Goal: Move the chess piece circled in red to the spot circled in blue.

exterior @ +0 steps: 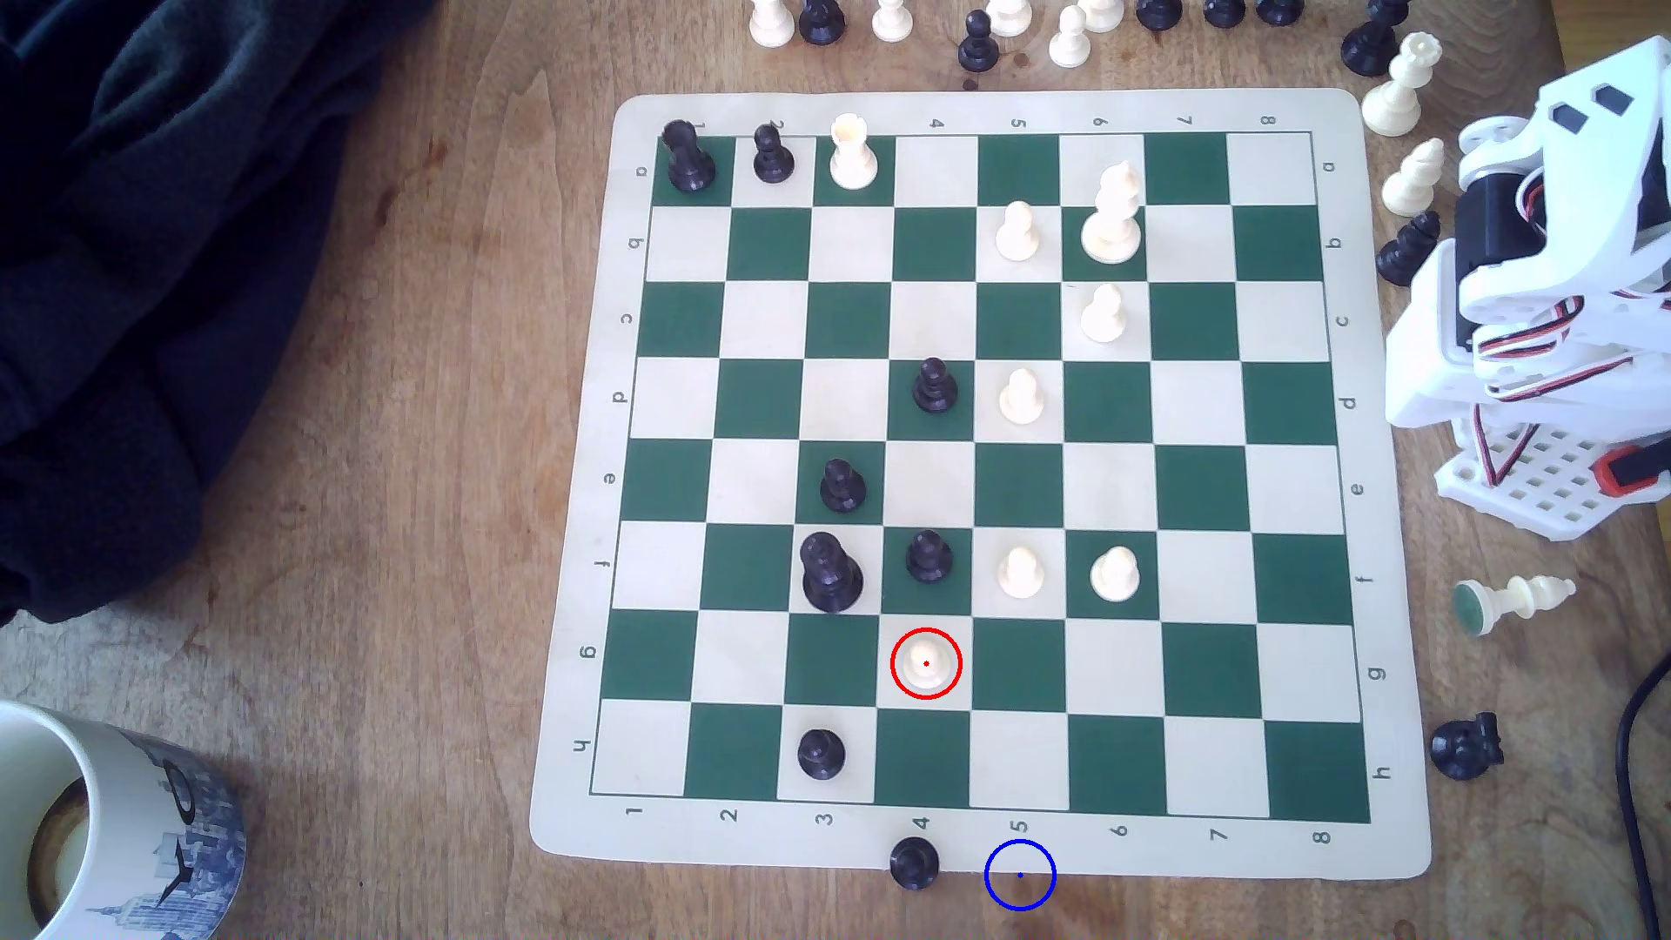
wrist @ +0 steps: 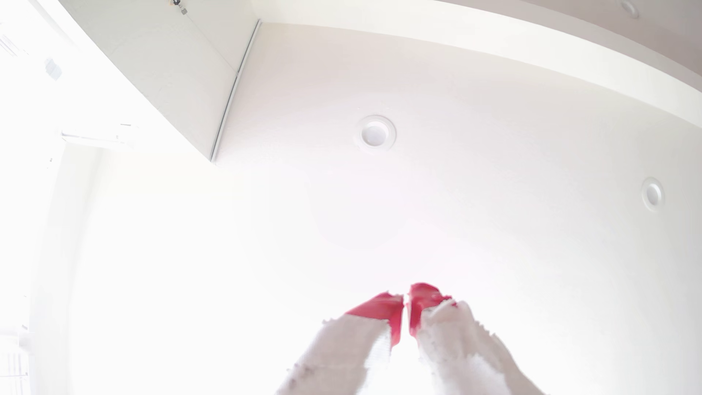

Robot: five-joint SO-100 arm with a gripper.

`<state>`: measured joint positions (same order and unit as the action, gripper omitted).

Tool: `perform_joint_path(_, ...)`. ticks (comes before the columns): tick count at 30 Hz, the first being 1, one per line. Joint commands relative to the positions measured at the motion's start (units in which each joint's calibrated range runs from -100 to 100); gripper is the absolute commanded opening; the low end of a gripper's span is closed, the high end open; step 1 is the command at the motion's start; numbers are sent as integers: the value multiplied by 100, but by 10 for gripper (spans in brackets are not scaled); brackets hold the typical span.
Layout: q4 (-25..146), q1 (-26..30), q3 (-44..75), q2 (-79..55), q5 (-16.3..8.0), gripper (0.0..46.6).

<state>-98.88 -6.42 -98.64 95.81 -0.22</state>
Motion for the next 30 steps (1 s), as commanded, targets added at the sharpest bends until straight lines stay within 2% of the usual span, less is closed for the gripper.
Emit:
perform_joint_path(1, -46, 82, -136, 3, 20, 2)
perform_joint_path(10, 1854, 223, 19, 3, 20, 2)
perform_joint_path(23, 6178, -90, 798, 3, -5, 2)
perform_joint_path(25, 7210, -105, 1097, 3, -10, 2)
perform_joint_path(26, 8291, -121, 1433, -14, -20, 2)
perform_joint_path(30, 8873, -270, 1505, -31, -20, 2)
